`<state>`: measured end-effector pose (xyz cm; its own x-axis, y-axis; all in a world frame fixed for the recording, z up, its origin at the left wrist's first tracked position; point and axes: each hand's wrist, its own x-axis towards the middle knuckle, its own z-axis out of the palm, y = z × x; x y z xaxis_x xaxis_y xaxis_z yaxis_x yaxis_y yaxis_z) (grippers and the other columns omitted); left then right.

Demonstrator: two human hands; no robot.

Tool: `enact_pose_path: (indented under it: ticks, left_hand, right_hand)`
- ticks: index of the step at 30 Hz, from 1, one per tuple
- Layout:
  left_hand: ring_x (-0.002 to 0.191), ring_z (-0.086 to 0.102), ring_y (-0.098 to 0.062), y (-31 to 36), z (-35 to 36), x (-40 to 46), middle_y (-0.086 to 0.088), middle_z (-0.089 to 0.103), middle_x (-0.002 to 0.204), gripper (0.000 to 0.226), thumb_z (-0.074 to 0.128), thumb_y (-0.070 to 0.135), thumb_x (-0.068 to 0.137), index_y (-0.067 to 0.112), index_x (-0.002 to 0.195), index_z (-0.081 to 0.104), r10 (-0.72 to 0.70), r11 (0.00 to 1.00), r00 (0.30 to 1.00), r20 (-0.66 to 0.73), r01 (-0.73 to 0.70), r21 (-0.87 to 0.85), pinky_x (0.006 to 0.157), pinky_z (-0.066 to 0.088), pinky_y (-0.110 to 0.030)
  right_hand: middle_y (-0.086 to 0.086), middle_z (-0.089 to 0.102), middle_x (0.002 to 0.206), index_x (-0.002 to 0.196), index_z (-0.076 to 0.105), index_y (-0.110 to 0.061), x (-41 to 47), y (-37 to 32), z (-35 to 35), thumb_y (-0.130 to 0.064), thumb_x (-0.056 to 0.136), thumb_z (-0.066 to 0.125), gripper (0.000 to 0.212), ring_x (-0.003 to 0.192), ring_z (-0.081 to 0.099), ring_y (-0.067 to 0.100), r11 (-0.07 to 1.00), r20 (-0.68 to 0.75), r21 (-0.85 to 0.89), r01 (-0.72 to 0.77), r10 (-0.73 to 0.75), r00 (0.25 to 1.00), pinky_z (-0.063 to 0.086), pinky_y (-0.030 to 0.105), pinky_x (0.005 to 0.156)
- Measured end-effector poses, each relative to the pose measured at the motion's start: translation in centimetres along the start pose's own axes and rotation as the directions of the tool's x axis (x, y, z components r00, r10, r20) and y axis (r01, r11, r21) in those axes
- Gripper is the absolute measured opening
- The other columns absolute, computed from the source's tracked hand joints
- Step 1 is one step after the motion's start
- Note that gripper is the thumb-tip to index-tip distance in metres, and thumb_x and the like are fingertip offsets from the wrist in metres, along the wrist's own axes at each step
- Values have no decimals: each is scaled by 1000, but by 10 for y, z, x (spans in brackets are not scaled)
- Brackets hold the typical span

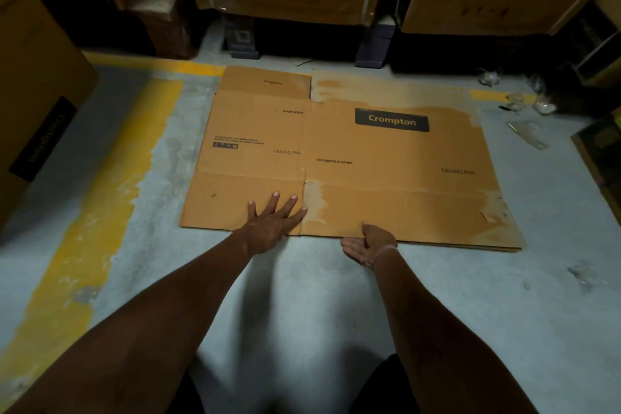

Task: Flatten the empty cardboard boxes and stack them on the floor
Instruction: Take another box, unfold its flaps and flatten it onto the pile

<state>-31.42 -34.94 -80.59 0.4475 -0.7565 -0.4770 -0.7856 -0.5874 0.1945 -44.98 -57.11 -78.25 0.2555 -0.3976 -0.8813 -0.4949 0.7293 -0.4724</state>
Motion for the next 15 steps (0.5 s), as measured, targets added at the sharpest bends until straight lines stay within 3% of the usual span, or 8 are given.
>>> enact_pose_path:
  ticks: [3,6,8,10,12,14,15]
  left_hand:
    - [152,-32,-34,1,-4,0,6,-27,169,106,43,-20,94,43,162,-7,-8,1000,999,36,9,-25,115,-4,-78]
    - [155,-25,-32,-4,-21,-1,5,-18,172,89,50,-2,100,39,165,5,14,989,996,86,-2,-148,117,-4,-76]
    - [157,-17,-28,-12,-33,-1,7,-8,173,73,56,26,105,34,165,16,22,962,994,109,9,-272,120,-1,-72]
    - [160,-2,-25,-21,-44,-6,7,6,173,70,59,43,102,29,163,26,6,933,995,98,29,-358,126,10,-59]
    - [156,22,-26,-30,-54,-20,0,27,169,68,63,44,100,22,159,37,-5,910,998,70,34,-414,124,25,-42]
    - [139,48,-30,-43,-60,-39,-7,50,153,58,66,40,99,14,149,49,-43,899,999,30,52,-435,112,38,-36]
    - [135,51,-30,-50,-65,-50,-8,53,149,56,66,38,100,13,147,50,-68,903,998,16,69,-425,109,41,-37]
  right_hand:
    - [17,77,75,85,71,-3,20,14,-18,-66,92,62,64,65,76,33,870,-127,-480,114,-197,972,64,55,72]
    - [8,75,64,79,75,-6,-4,13,-20,-72,92,56,70,52,71,24,679,-179,-725,117,-350,920,61,32,62]
    - [7,75,79,89,77,-7,-16,2,-15,-62,93,62,57,59,65,22,553,-171,-825,116,-439,882,53,28,67]
    - [9,76,96,97,76,-10,-23,-10,-6,-47,89,70,39,76,66,26,461,-136,-876,138,-512,848,52,30,73]
    - [10,75,101,99,74,-8,-33,-21,11,-41,88,71,35,89,70,30,361,-23,-905,224,-567,823,52,30,75]
    - [10,73,106,102,72,-8,-47,-29,35,-39,88,73,34,102,69,31,296,123,-885,358,-594,795,53,31,83]
    - [9,73,109,104,71,-9,-56,-34,48,-39,88,75,35,106,68,30,276,184,-864,420,-604,776,53,31,87]
